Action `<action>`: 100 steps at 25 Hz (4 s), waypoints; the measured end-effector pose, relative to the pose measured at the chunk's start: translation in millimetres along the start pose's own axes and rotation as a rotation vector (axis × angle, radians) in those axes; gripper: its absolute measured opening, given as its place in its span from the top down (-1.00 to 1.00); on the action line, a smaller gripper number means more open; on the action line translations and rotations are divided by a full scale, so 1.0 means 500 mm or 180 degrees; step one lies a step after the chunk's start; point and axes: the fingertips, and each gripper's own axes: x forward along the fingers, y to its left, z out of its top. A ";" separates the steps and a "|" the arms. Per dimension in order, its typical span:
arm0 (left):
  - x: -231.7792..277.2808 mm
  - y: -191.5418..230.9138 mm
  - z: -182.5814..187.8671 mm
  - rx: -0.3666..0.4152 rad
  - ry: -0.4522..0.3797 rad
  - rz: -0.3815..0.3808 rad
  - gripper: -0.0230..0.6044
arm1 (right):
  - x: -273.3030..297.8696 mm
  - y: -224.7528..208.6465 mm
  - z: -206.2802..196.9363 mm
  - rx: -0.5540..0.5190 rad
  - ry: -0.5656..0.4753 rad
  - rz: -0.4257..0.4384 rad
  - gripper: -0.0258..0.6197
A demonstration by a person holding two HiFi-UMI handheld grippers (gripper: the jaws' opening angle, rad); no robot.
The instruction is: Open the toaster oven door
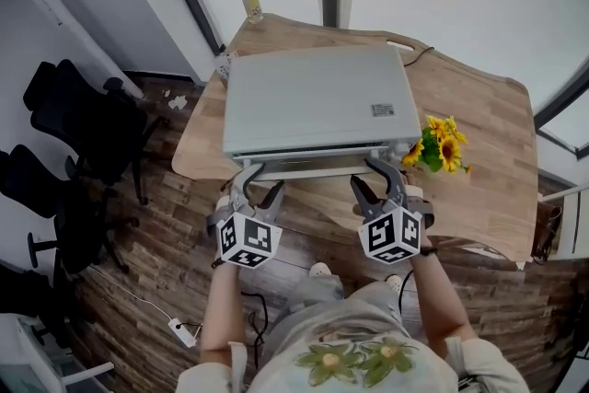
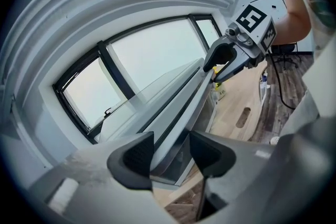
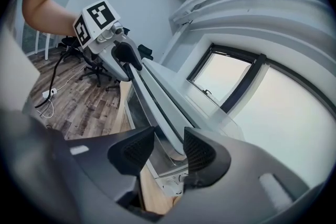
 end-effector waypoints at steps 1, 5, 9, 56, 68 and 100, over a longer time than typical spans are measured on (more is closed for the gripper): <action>-0.001 -0.002 -0.001 -0.0014 -0.0007 0.0011 0.23 | -0.001 0.002 -0.001 -0.0001 0.0001 -0.0006 0.37; -0.009 -0.011 -0.002 -0.0047 -0.0021 0.0031 0.23 | -0.010 0.009 -0.003 0.0028 -0.0023 -0.0006 0.38; -0.016 -0.020 -0.007 -0.0070 -0.0024 0.0058 0.23 | -0.018 0.019 -0.004 0.0094 -0.0016 0.0067 0.40; -0.088 -0.150 -0.074 -0.0467 0.0239 -0.0250 0.23 | -0.054 0.088 -0.021 -0.0079 0.0015 0.0370 0.66; -0.132 -0.107 -0.039 -0.0239 0.0181 -0.0067 0.23 | -0.064 0.100 -0.024 -0.0042 0.0007 0.0369 0.66; -0.096 -0.119 -0.079 -0.0044 0.0447 -0.0097 0.52 | -0.087 0.152 -0.053 -0.0025 0.0075 0.0507 0.67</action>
